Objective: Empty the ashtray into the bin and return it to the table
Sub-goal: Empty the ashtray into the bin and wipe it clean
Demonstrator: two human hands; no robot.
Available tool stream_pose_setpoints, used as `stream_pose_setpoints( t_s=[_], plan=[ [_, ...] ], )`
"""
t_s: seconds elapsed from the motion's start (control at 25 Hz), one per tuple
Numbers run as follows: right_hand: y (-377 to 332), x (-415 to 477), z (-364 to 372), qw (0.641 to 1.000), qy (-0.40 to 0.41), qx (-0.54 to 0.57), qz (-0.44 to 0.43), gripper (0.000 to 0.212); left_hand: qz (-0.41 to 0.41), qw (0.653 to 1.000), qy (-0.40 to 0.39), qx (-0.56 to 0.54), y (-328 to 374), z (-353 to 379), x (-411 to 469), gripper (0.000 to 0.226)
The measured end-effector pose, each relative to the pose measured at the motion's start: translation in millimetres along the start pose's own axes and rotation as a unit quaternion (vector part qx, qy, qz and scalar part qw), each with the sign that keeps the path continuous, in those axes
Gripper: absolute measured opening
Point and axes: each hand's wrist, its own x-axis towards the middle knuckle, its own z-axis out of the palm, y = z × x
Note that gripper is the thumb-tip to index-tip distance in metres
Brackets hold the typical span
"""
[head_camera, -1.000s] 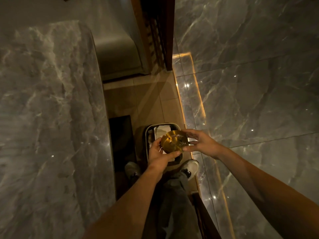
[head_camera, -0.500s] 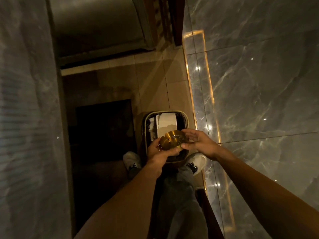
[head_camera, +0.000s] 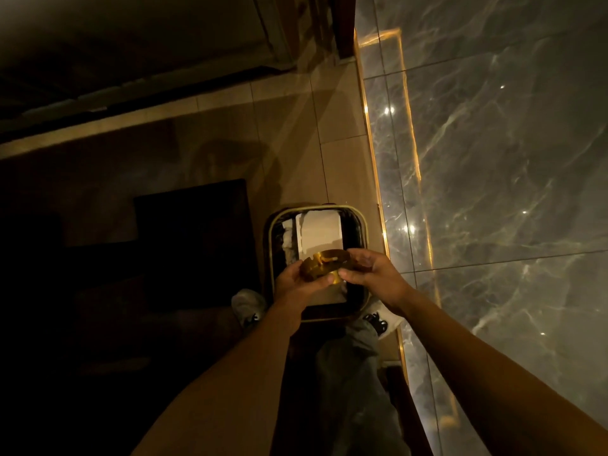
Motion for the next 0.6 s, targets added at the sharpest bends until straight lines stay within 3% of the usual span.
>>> stream_pose_setpoints(
  t_s=[0.12,0.4,0.52,0.6],
  plan=[
    [5.9,9.6,9.6,1.0,0.025,0.011,-0.009,0.029,0.001,1.0,0.001,-0.014,-5.0,-5.1,13.6,0.04],
    [14.1,21.2,12.8,0.998,0.058,-0.011,0.005,0.011,-0.032,0.999,0.013,-0.031,-12.7,-2.2,29.8,0.045],
    [20.2,29.9,16.0,0.997,0.069,-0.035,0.019,0.04,-0.038,0.998,0.012,-0.039,-11.9,-1.7,33.1,0.041],
    [20.8,32.9,16.9,0.996,0.077,-0.042,0.023,0.045,-0.039,0.998,0.012,-0.041,-10.1,-1.7,34.8,0.041]
  ],
)
